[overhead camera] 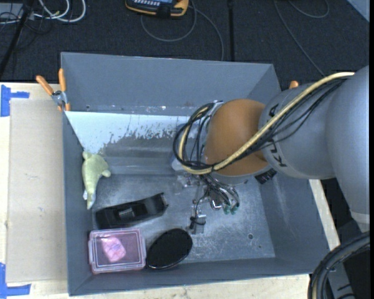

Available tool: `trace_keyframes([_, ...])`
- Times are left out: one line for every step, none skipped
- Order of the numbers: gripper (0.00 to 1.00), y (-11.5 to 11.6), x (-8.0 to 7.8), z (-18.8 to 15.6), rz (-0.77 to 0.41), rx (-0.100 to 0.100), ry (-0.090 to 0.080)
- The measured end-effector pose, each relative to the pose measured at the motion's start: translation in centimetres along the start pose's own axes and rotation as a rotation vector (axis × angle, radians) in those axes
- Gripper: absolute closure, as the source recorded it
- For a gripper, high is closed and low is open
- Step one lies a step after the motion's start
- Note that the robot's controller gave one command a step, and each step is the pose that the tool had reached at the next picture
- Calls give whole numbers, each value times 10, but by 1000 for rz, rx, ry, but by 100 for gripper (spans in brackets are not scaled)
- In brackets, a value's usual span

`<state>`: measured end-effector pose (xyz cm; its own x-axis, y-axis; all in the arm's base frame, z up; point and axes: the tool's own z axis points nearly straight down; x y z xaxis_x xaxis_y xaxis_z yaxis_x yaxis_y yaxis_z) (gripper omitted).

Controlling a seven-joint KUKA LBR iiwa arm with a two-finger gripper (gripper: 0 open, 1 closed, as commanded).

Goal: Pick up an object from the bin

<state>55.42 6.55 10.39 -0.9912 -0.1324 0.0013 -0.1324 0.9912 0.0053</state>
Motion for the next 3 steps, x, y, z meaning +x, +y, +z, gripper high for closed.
trace_keyframes([0,12,14,13,164,7,0])
trace_keyframes([0,50,-8,27,-34,3,0])
trace_keyframes([100,68,-21,34,-264,6,-3])
